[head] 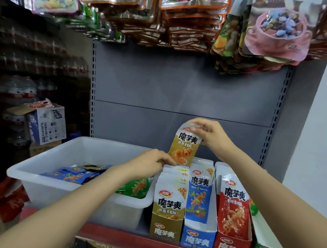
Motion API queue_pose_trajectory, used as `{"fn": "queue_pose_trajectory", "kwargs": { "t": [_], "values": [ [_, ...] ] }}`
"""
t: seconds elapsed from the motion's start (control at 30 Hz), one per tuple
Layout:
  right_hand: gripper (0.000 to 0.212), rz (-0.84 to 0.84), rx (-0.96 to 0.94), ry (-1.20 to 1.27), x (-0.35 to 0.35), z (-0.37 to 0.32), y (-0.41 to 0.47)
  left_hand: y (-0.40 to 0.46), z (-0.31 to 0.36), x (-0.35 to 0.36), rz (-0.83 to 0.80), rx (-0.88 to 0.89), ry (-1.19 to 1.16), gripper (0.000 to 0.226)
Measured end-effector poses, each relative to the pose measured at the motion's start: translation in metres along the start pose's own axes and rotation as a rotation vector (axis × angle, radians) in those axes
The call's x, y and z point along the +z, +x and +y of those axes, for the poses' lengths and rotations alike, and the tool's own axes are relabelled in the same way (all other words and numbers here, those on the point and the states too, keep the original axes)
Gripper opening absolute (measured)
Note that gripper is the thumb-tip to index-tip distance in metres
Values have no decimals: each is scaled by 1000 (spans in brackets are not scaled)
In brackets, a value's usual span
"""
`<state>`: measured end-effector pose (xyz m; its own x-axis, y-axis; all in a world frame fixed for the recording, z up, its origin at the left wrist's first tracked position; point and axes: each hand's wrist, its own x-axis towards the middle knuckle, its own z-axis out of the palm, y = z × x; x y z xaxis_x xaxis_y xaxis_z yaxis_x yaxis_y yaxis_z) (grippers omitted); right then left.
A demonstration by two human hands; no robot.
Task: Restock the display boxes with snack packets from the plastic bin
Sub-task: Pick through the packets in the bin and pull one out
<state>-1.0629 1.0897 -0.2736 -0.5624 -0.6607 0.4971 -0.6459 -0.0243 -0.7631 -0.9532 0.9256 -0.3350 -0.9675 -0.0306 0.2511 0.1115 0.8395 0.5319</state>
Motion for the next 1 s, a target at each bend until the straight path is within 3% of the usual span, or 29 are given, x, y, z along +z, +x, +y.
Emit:
{"fn": "queue_pose_trajectory", "kwargs": {
  "t": [0.1,0.23,0.43,0.53,0.67,0.8,1.0],
  "values": [
    [17,-85,44,-165,10,11,3,-6,3,-2,-11,14,36,53],
    [17,-179,121,-582,30,34,2,-10,5,-2,-7,24,41,54],
    [14,-64,126,-730,37,39,8,-10,1,0,-10,9,69,50],
    [16,-150,125,-829,40,38,10,-11,-2,1,21,-7,59,47],
    [14,-214,157,-828,45,42,12,-15,-5,0,30,-16,50,48],
    [16,-28,104,-638,56,21,18,-26,-22,-15,104,-56,77,43],
    [18,-351,153,-528,120,-12,43,-53,-87,-58,283,-262,125,26]
  ]
}}
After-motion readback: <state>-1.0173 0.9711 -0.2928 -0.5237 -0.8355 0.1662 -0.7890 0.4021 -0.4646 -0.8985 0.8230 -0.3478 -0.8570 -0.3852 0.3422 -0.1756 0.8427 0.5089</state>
